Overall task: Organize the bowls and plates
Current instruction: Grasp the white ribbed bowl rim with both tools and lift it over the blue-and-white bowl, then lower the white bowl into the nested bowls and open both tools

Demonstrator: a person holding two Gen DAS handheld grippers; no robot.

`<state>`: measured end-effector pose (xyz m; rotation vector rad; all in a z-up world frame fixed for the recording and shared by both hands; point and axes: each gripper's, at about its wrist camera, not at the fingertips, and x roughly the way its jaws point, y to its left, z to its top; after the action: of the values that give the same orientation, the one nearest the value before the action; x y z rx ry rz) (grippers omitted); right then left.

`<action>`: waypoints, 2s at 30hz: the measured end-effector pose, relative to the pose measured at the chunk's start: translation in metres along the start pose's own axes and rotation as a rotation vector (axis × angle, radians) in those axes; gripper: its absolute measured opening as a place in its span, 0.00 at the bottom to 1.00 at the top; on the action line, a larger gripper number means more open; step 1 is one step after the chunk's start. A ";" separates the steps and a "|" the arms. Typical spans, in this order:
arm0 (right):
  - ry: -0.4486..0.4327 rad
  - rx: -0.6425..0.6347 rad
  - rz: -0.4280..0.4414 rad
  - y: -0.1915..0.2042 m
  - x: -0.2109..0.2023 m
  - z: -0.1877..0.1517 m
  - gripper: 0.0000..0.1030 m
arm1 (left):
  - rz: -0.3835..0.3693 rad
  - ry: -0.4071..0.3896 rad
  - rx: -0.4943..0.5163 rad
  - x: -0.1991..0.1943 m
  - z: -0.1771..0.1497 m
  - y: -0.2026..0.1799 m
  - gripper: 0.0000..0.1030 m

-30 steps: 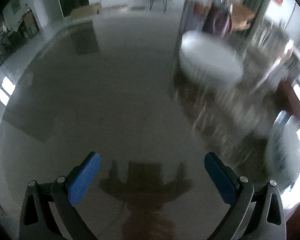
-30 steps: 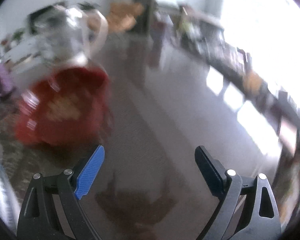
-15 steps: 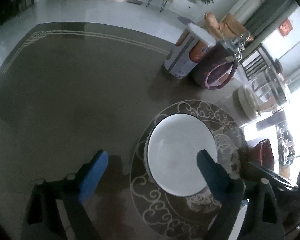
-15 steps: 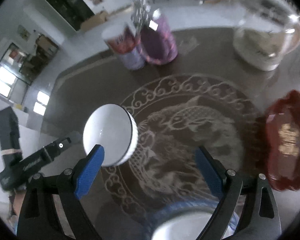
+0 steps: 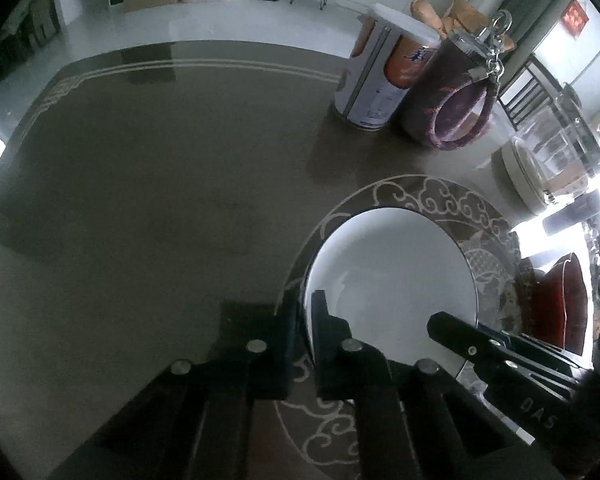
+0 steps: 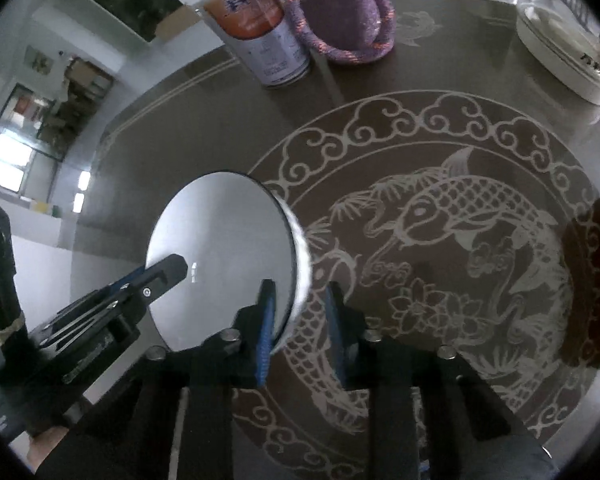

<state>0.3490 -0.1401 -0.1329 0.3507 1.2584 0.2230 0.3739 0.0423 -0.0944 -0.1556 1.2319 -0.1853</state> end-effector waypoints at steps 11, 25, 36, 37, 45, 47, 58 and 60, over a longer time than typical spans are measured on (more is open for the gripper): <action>-0.054 -0.063 0.024 0.006 -0.064 -0.023 0.15 | -0.063 -0.075 0.060 -0.076 -0.038 -0.030 0.08; -0.091 0.071 -0.036 -0.082 -0.182 -0.114 0.15 | -0.182 -0.055 0.264 -0.121 -0.142 -0.142 0.11; -0.043 0.150 -0.039 -0.119 -0.151 -0.132 0.15 | -0.120 0.029 0.290 -0.080 -0.167 -0.157 0.11; -0.042 0.149 -0.044 -0.119 -0.148 -0.132 0.15 | -0.115 0.034 0.292 -0.078 -0.167 -0.158 0.12; -0.044 0.115 -0.081 -0.121 -0.142 -0.138 0.14 | -0.082 0.036 0.333 -0.070 -0.173 -0.162 0.13; -0.046 0.089 -0.096 -0.118 -0.141 -0.140 0.14 | -0.060 0.027 0.349 -0.069 -0.174 -0.164 0.13; -0.124 -0.027 -0.149 -0.103 -0.149 -0.145 0.18 | -0.034 -0.058 0.384 -0.083 -0.172 -0.165 0.23; -0.153 -0.033 -0.149 -0.102 -0.155 -0.145 0.30 | -0.029 -0.116 0.374 -0.096 -0.168 -0.164 0.38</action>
<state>0.1615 -0.2699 -0.0723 0.2397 1.1228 0.0871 0.1748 -0.0995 -0.0251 0.1390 1.0606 -0.4221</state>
